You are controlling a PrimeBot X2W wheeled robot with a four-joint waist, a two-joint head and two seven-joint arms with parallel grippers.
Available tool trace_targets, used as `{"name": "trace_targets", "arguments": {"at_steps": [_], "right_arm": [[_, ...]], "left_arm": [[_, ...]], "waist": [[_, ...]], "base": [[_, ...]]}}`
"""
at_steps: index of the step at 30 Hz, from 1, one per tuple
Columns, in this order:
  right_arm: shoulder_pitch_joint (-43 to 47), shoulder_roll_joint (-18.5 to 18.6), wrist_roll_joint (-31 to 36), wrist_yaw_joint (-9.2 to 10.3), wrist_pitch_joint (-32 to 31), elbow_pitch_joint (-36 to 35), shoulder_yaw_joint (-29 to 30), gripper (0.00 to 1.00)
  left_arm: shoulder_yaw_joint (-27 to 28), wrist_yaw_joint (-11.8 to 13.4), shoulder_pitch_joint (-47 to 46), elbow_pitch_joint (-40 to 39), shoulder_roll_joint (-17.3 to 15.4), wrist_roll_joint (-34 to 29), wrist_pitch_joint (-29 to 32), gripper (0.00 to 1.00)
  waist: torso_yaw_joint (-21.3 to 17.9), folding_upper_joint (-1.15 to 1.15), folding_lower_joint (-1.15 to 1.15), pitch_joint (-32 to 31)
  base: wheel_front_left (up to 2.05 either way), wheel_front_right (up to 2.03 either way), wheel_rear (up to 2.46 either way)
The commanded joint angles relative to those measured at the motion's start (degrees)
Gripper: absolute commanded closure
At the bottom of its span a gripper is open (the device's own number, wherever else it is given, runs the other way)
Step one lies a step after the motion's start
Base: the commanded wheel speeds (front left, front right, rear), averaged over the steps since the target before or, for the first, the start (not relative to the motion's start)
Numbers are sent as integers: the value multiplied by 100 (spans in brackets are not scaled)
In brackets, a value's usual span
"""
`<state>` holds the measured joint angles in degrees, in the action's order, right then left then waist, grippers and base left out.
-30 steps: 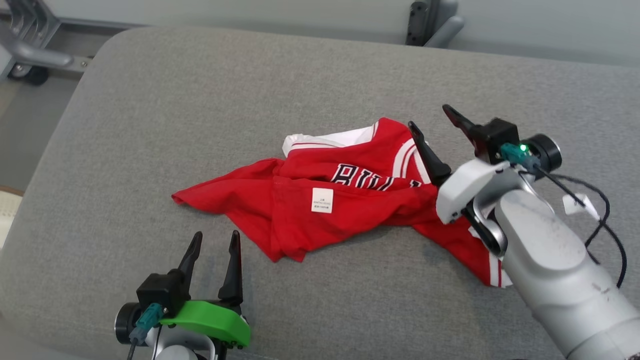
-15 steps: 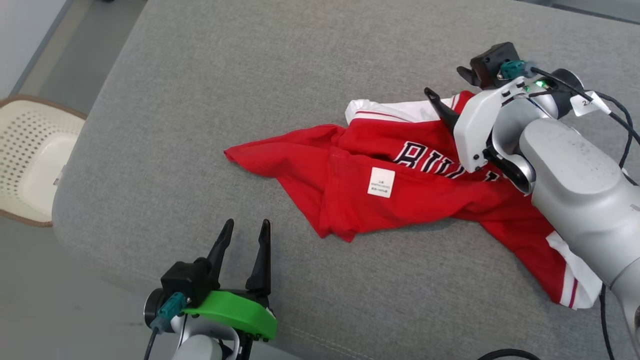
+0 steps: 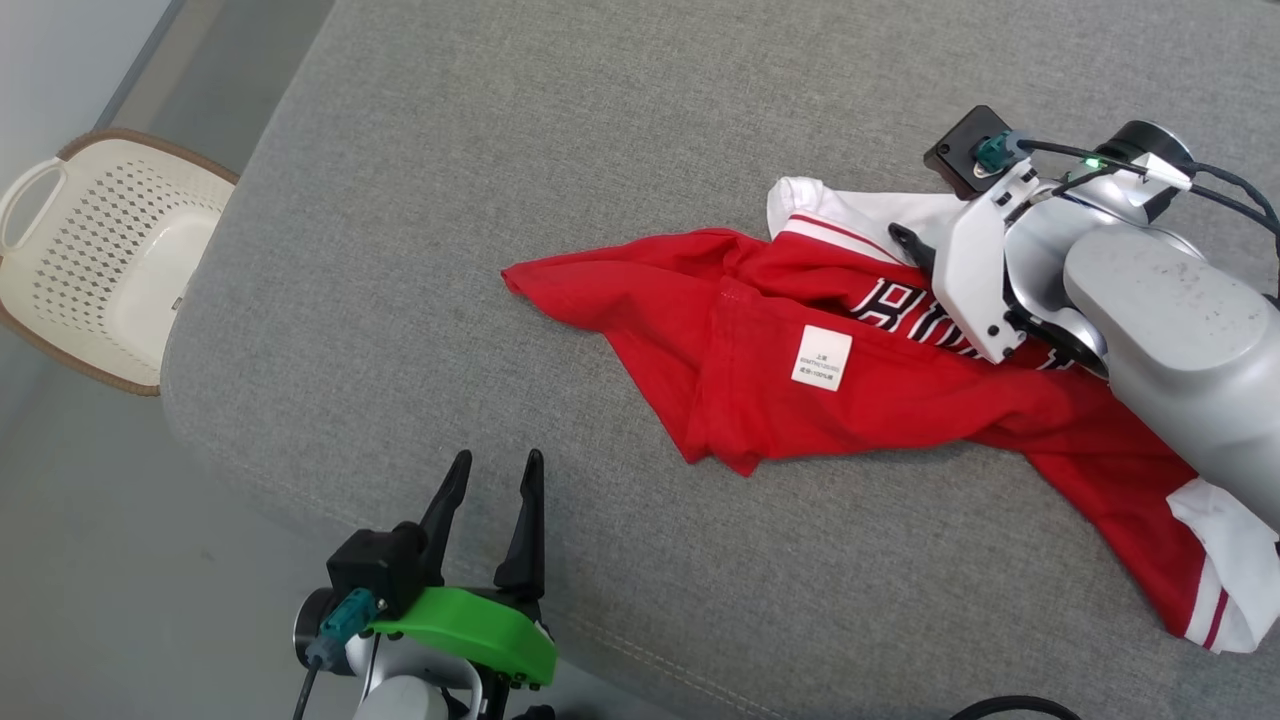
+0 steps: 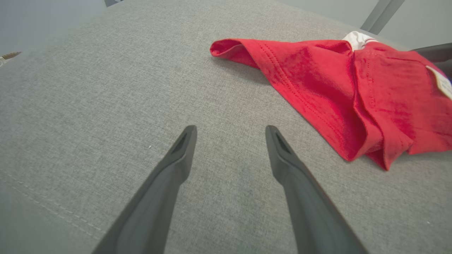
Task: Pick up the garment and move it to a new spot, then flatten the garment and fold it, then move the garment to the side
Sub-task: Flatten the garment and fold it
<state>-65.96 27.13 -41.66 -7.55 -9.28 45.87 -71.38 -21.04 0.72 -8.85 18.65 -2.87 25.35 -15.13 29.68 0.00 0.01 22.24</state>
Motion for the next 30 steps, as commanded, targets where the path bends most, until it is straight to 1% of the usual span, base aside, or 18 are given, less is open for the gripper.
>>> {"name": "trace_targets", "arguments": {"at_steps": [1,2,3,4,6,9,11,13,16,17,18,20,22,24,25,29,30], "right_arm": [[33,63,14,14,-173,181,-133,0],[19,59,48,15,-244,237,-166,52],[24,58,34,17,-286,288,-183,68],[20,52,0,18,-282,331,-194,100],[-54,58,62,18,-220,447,-206,100],[-302,34,113,17,223,729,-143,100],[-463,-8,192,12,571,1059,6,100],[-569,-6,301,13,806,1531,134,100],[-809,78,466,13,1100,2267,390,100],[-809,78,466,13,1100,2267,390,100],[-896,137,519,13,1186,2469,475,100],[-1044,315,588,13,1301,2710,684,100],[-1185,653,678,13,1366,2802,942,100],[-1181,1218,783,13,1222,2823,1287,100],[-1172,1416,883,13,1165,2815,1459,100],[-990,1848,1226,10,1094,2791,2247,100],[-952,1943,1285,13,1138,2802,2513,51]], "left_arm": [[21,32,-15,18,-9,47,2,0],[28,36,0,28,-8,61,2,0],[29,36,17,36,-8,67,2,0],[37,34,28,45,-8,63,2,0],[66,38,40,62,-8,61,2,0],[130,26,48,49,-7,64,2,0],[145,7,33,11,-7,38,2,0],[134,-19,27,5,-9,18,2,0],[104,-49,11,-12,-9,2,2,0],[104,-49,11,-12,-9,2,2,0],[74,-62,-4,-1,-9,-2,2,0],[10,-92,-31,-18,-9,-20,2,0],[-51,-104,-47,-30,-9,-14,2,0],[-108,-123,-64,-34,-9,-23,2,0],[-149,-137,-64,-22,-8,-30,2,0],[-188,-207,2,76,-11,-81,2,0],[-174,-212,14,94,-11,-103,2,0]], "waist": [[26,0,-1,29],[34,0,-1,30],[40,0,-1,30],[40,0,-1,29],[28,0,-1,21],[-50,0,-1,-5],[-130,0,-1,-35],[-212,0,-1,-76],[-328,0,-1,-133],[-328,0,-1,-133],[-348,0,-1,-138],[-371,0,-1,-136],[-361,0,-1,-104],[-316,0,-1,-67],[-284,0,-1,-52],[-227,0,-1,-47],[-243,0,-1,-49]], "base": [[0,0,0],[0,0,0],[0,0,0],[0,0,0],[0,0,0],[0,0,0],[0,0,0],[0,0,0],[0,0,0],[0,0,0],[0,0,0],[0,0,0],[0,0,0],[0,0,0],[0,0,0],[0,0,0],[0,0,0]]}}
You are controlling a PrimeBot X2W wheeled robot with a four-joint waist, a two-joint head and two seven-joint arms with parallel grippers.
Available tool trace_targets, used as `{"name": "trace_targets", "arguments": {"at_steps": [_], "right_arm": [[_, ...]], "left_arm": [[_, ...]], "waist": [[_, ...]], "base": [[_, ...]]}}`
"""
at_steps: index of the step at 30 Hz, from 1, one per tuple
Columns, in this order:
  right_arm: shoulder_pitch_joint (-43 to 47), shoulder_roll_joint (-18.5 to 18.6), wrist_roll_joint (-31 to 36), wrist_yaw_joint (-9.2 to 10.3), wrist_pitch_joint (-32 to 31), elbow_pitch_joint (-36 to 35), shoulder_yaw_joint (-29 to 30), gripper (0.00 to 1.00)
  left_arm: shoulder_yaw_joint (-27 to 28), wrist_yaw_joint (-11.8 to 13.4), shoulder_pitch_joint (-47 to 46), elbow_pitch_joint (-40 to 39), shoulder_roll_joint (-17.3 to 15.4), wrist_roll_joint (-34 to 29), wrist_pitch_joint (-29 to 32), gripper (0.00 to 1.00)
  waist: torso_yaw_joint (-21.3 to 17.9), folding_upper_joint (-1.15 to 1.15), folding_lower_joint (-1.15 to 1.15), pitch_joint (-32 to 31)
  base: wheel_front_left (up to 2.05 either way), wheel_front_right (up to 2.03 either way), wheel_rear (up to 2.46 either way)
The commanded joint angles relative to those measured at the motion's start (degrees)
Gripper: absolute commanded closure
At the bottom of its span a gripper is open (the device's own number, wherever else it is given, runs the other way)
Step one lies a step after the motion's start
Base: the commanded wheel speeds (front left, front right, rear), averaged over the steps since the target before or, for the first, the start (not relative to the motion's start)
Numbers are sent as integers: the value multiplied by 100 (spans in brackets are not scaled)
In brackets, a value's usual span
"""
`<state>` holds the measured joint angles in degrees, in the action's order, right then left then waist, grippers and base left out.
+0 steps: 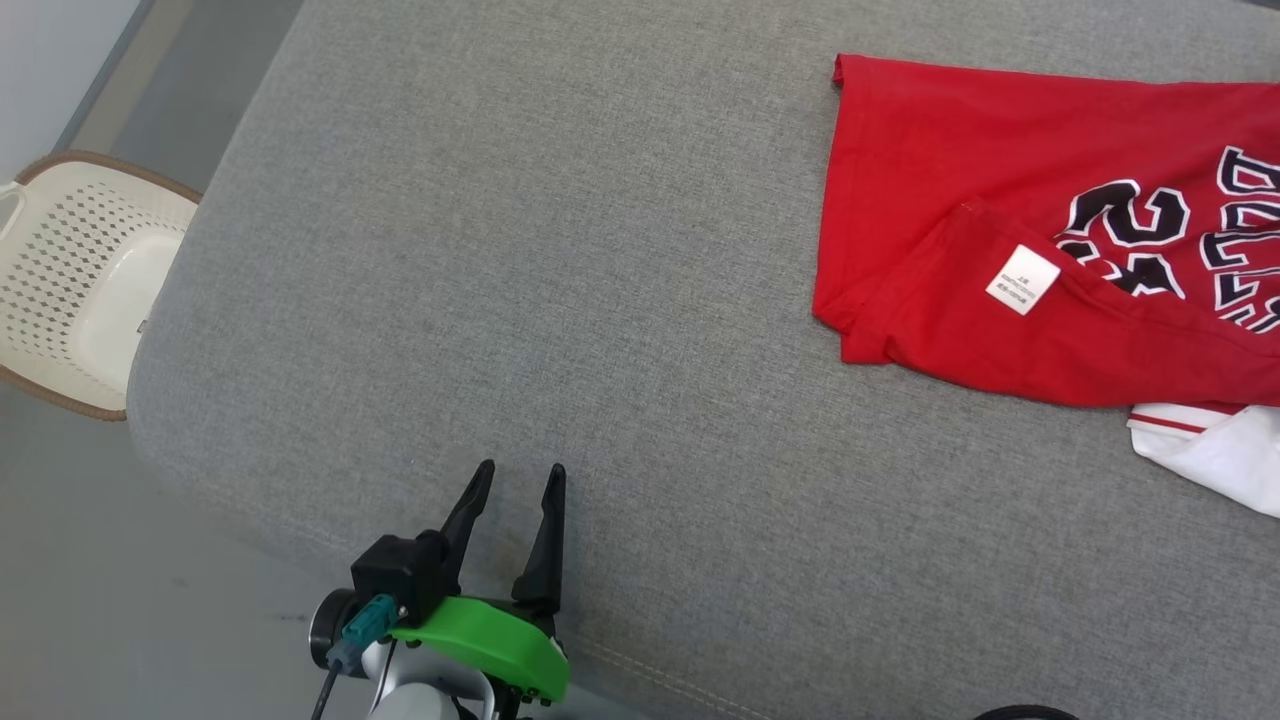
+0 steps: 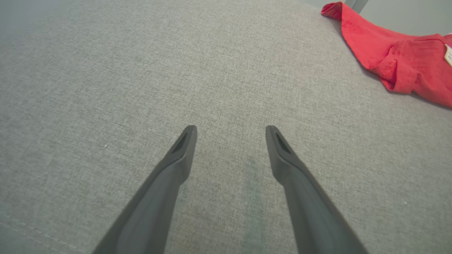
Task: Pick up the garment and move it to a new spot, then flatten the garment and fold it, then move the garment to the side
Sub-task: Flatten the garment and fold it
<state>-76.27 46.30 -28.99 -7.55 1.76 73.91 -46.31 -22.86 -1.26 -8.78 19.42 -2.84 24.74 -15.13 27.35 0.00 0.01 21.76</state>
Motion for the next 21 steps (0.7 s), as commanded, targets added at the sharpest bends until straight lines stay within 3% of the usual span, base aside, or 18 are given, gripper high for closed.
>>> {"name": "trace_targets", "arguments": {"at_steps": [1,3,5,13,21], "right_arm": [[167,34,95,13,29,7,245,0],[357,-190,277,11,171,-1,656,0],[699,-713,530,10,644,-4,1122,0],[1591,-2048,818,12,1329,-24,1802,0],[2939,-2758,1005,12,1342,-1245,2606,0]], "left_arm": [[17,-25,13,39,-10,-68,2,0],[70,-18,19,65,-10,-111,2,0],[171,-12,-7,82,-16,-181,2,0],[540,-45,105,191,-17,-491,2,0],[957,-124,340,384,-18,-695,2,0]], "waist": [[-39,0,-1,-16],[-127,0,-1,-76],[-312,0,-1,-273],[-1068,0,-1,-1038],[-1826,0,-1,-1680]], "base": [[0,0,0],[0,0,0],[0,0,0],[0,0,0],[0,0,0]]}}
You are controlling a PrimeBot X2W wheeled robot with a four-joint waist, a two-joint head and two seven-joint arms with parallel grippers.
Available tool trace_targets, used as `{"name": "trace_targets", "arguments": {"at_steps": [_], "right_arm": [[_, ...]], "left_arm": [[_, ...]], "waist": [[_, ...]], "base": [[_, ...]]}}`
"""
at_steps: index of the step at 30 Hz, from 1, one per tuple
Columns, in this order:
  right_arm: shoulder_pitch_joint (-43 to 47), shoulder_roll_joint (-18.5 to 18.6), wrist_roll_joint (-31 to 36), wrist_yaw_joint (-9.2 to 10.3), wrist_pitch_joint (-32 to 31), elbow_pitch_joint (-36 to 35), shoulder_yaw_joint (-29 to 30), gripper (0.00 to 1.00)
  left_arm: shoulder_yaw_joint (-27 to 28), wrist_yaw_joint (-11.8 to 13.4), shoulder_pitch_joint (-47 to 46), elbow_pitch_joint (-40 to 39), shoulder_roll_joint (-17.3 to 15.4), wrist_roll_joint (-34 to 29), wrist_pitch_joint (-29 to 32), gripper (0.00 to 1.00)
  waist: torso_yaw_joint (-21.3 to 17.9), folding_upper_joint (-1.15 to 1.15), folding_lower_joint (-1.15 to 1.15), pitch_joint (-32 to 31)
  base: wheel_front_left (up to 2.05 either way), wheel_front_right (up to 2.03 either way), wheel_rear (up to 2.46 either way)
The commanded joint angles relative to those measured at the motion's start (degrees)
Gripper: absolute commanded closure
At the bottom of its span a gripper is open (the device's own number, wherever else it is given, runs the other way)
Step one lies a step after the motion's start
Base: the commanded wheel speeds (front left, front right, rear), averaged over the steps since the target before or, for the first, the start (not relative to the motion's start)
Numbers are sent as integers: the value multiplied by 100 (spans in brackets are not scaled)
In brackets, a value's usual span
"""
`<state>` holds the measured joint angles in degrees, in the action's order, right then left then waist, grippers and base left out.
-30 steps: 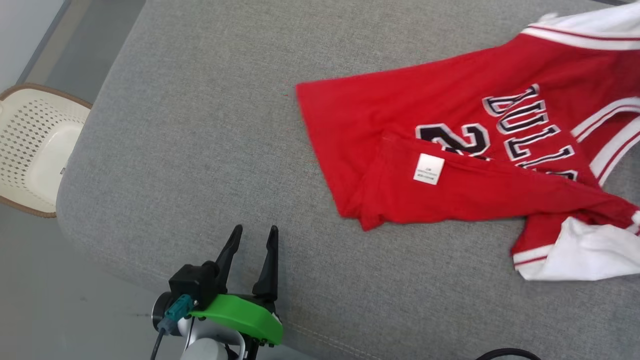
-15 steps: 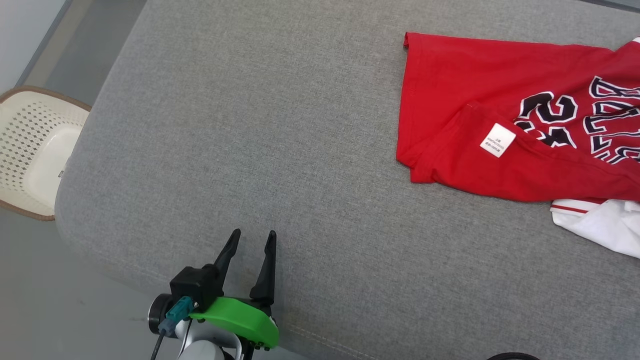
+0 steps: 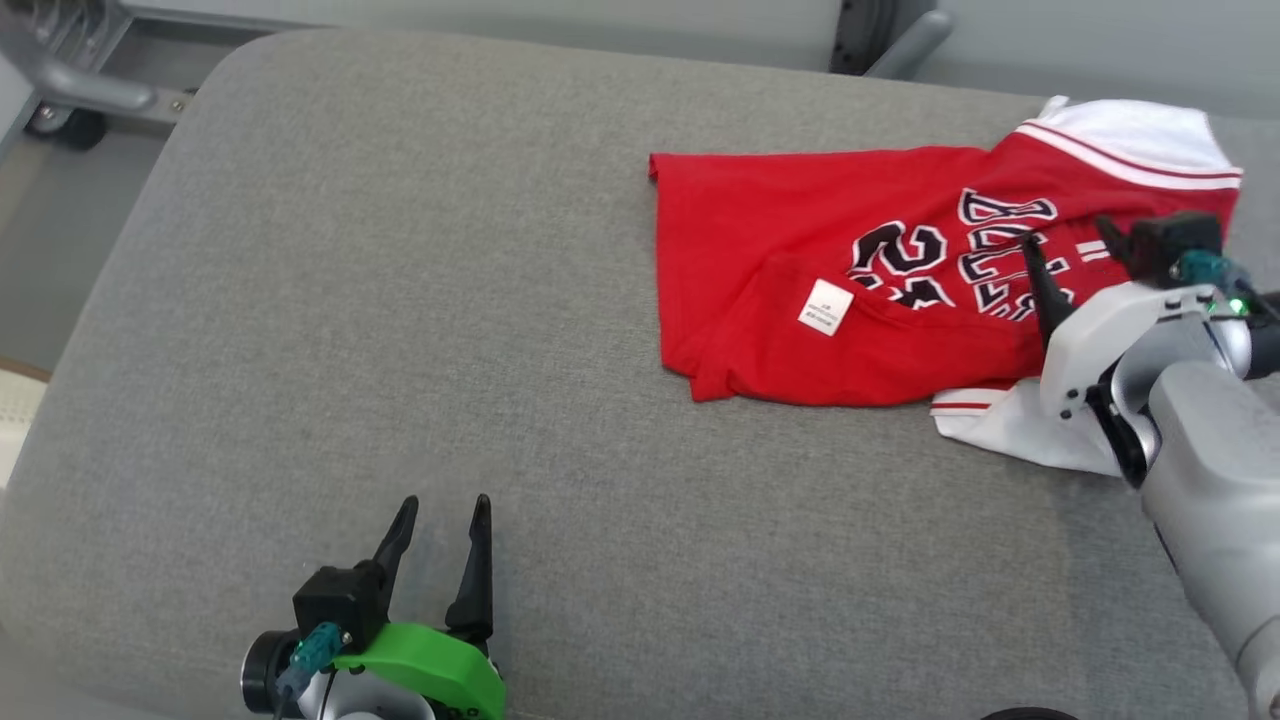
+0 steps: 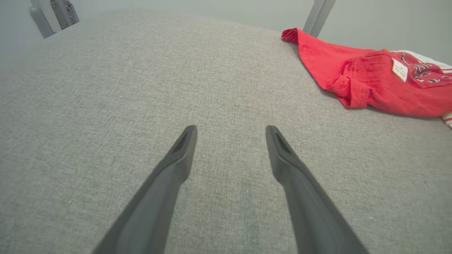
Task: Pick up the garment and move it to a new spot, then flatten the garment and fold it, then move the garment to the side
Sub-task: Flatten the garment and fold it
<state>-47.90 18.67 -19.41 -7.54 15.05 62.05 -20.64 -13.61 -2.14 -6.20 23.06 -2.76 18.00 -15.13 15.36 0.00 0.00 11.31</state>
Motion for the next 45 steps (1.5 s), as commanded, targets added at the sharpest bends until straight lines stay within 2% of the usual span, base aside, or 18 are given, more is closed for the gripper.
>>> {"name": "trace_targets", "arguments": {"at_steps": [1,10,18,24,29,45], "right_arm": [[304,-66,75,11,13,-184,125,0],[2209,-481,152,10,14,-1297,970,0],[3087,-691,320,9,14,-1586,1392,0],[3201,-929,401,9,15,-1822,1644,0],[3236,-1084,471,10,14,-2172,1554,0],[3128,-1311,561,9,15,-1955,2274,0]], "left_arm": [[70,-33,135,45,-28,-30,2,0],[161,-75,579,50,-26,-16,2,0],[126,-125,705,136,-25,-107,2,0],[119,-170,600,160,-26,-202,2,0],[144,-194,656,188,-25,-212,2,0],[11,-157,555,257,-25,-132,2,0]], "waist": [[-687,0,0,-715],[-1063,0,0,-1095],[-1138,0,0,-1087],[-1040,0,0,-1044],[-983,0,0,-1022],[-915,0,0,-871]], "base": [[0,0,0],[0,0,0],[0,0,0],[0,0,0],[0,0,0],[0,0,0]]}}
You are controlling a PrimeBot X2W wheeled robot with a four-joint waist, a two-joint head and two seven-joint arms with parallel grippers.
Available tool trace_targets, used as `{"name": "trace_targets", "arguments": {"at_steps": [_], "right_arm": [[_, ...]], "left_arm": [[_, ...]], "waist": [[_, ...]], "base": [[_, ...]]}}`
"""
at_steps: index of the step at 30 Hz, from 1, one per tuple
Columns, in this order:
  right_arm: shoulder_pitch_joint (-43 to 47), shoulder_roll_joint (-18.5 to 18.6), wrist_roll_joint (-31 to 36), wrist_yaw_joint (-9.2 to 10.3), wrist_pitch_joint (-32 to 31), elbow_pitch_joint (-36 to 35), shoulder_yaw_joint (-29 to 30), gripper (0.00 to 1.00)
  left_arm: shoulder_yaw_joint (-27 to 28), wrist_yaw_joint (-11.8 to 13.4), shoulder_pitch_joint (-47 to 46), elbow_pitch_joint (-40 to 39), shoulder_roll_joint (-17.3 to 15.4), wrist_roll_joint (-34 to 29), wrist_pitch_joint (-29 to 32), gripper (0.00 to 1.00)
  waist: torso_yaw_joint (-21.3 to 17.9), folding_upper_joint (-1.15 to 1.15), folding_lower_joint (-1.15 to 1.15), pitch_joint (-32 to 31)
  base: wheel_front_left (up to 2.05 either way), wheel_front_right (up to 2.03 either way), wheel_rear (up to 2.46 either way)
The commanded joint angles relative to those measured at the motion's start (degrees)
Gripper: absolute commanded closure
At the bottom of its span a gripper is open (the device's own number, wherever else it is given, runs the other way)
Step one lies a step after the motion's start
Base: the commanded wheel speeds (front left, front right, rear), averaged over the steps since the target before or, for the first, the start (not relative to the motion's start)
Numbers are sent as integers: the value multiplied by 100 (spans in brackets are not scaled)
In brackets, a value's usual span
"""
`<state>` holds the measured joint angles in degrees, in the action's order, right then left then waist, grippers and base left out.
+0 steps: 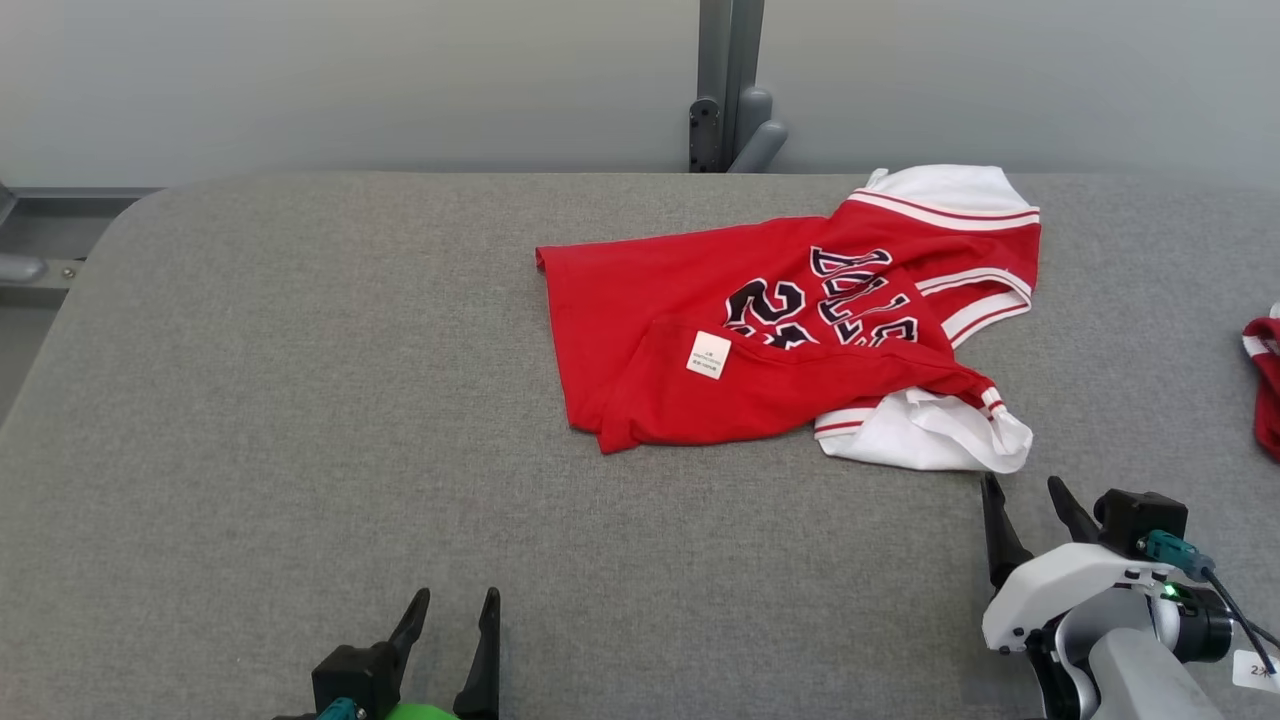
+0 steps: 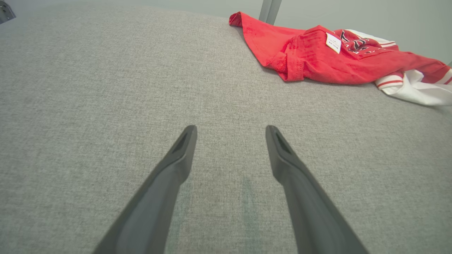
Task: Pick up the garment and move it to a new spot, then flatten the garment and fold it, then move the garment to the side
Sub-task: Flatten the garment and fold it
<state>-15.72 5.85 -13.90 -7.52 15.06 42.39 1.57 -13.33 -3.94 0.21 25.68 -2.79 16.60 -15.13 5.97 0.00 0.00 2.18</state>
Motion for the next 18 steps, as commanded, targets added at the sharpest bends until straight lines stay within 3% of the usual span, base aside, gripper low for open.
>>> {"name": "trace_targets", "arguments": {"at_steps": [1,9,10,11,13,18], "right_arm": [[-107,-45,-3,7,13,27,102,0],[-172,-109,-12,7,13,-21,252,1],[-176,-115,-9,7,13,-17,267,9],[-187,-117,-3,7,14,-15,293,32],[-206,-121,26,7,14,-12,383,58],[-281,-163,158,7,14,72,550,98]], "left_arm": [[-26,19,-100,-10,-23,1,2,0],[16,18,-29,-18,-23,-23,2,0],[24,20,-18,-9,-23,-25,2,0],[31,19,-11,-3,-23,-26,2,0],[33,18,-13,0,-23,-30,2,0],[-12,2,-91,13,-23,-28,2,0]], "waist": [[36,0,0,58],[86,0,0,116],[87,0,0,118],[87,0,0,120],[87,0,0,129],[88,0,0,175]], "base": [[0,0,0],[0,0,0],[0,0,0],[0,0,0],[0,0,0],[0,0,0]]}}
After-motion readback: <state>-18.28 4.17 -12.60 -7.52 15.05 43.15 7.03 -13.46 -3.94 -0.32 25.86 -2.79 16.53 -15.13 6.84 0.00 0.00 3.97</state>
